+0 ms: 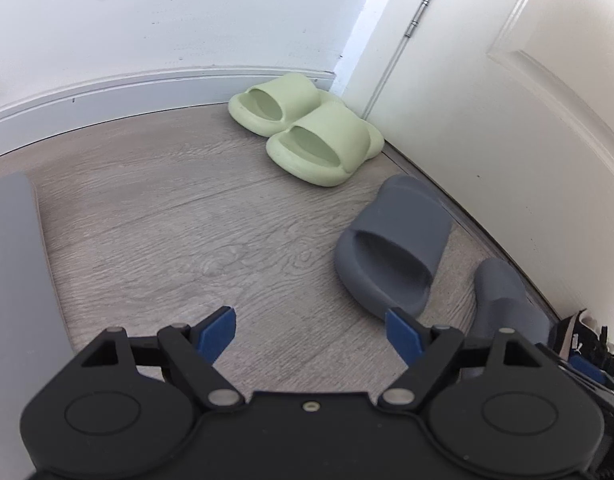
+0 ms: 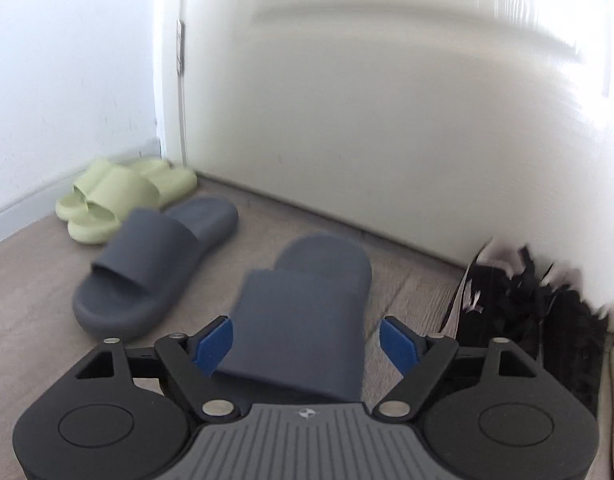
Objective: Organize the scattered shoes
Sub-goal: 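Lower the grey slides beside the green slides and open the right tool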
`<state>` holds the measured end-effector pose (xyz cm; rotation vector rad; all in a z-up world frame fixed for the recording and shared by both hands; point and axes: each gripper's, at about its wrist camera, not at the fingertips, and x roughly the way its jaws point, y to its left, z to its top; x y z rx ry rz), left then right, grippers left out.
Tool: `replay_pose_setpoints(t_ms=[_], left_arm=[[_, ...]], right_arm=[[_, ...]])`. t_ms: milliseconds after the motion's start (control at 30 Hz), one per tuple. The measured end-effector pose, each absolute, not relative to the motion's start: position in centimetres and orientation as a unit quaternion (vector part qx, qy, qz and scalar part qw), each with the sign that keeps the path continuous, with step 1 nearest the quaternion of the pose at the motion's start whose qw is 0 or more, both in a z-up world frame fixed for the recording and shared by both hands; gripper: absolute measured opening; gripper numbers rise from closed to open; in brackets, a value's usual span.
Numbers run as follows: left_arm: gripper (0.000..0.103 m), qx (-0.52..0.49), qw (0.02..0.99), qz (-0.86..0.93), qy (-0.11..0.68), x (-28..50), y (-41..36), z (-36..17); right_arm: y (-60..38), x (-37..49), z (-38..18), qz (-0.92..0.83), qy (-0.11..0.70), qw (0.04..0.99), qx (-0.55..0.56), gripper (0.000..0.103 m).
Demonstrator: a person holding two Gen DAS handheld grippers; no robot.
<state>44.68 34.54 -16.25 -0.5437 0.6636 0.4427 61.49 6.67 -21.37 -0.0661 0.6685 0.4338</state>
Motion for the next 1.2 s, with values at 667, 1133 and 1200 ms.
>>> replay_pose_setpoints(t_ms=[667,1133,1200], left_arm=[[0.083,-0.290,0.877,0.217,0.315,44.7,35.6,-16.8],[0.083,-0.288,0.878,0.239,0.297,44.0,36.0,-16.2],[0.083,-0.291,0.877,0.253,0.288,43.5,36.4,-16.0]], right_arm=[[19.2,65.6,-22.6,0.321,0.320,0.884,-0.113,0.075],[18.4,59.4,-20.5,0.381,0.238,0.887,-0.113,0.044],[20.4,58.7,-20.5,0.438,0.243,0.854,-0.140,0.010]])
